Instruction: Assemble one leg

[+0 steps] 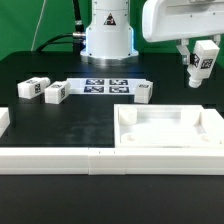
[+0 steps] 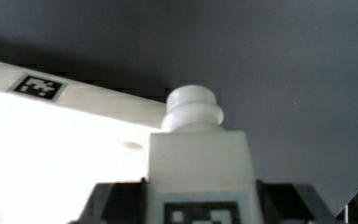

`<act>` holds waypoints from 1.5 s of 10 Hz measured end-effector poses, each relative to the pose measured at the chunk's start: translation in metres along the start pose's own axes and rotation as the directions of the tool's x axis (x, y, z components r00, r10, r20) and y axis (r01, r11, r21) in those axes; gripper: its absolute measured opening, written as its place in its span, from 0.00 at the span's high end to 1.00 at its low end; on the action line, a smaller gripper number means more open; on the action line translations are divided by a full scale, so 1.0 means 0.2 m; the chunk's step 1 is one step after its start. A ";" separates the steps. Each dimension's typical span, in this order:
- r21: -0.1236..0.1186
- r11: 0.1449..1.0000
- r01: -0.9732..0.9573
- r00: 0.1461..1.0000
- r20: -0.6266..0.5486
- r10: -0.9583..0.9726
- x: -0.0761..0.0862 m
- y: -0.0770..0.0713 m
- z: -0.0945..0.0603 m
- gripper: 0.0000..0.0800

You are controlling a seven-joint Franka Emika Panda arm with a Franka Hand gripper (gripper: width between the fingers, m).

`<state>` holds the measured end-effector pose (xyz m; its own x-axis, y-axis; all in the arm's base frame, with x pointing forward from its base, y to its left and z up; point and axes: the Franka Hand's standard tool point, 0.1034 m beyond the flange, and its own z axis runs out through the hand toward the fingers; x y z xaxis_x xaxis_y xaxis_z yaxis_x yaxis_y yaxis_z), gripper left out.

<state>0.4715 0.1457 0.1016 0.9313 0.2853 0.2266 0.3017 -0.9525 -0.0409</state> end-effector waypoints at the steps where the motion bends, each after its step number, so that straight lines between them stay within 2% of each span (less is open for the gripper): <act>1: 0.000 1.000 0.021 1.000 -0.004 -0.021 0.04 0.03 0.02 0.64; 3: 0.007 1.000 -0.022 1.000 -0.020 0.022 0.21 0.11 0.07 0.64; 6: 0.018 1.000 0.024 0.999 -0.022 -0.023 0.40 0.14 0.12 0.64; 11: 0.012 1.000 0.027 0.998 -0.056 -0.026 0.39 0.14 0.13 0.64; 12: 0.008 0.998 0.065 0.996 -0.059 -0.064 0.40 0.17 0.15 0.64; 13: -0.004 0.996 0.092 0.990 -0.105 -0.092 0.44 0.21 0.17 0.64; 15: -0.003 0.993 0.117 0.988 -0.106 -0.117 0.54 0.24 0.21 0.64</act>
Offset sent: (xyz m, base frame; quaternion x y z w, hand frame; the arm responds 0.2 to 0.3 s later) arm 0.0625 0.0109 -0.0002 0.0256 -0.0141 0.0172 0.9994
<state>0.5948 0.1349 0.0832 0.8629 0.3815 0.3315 0.4079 -0.9129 -0.0113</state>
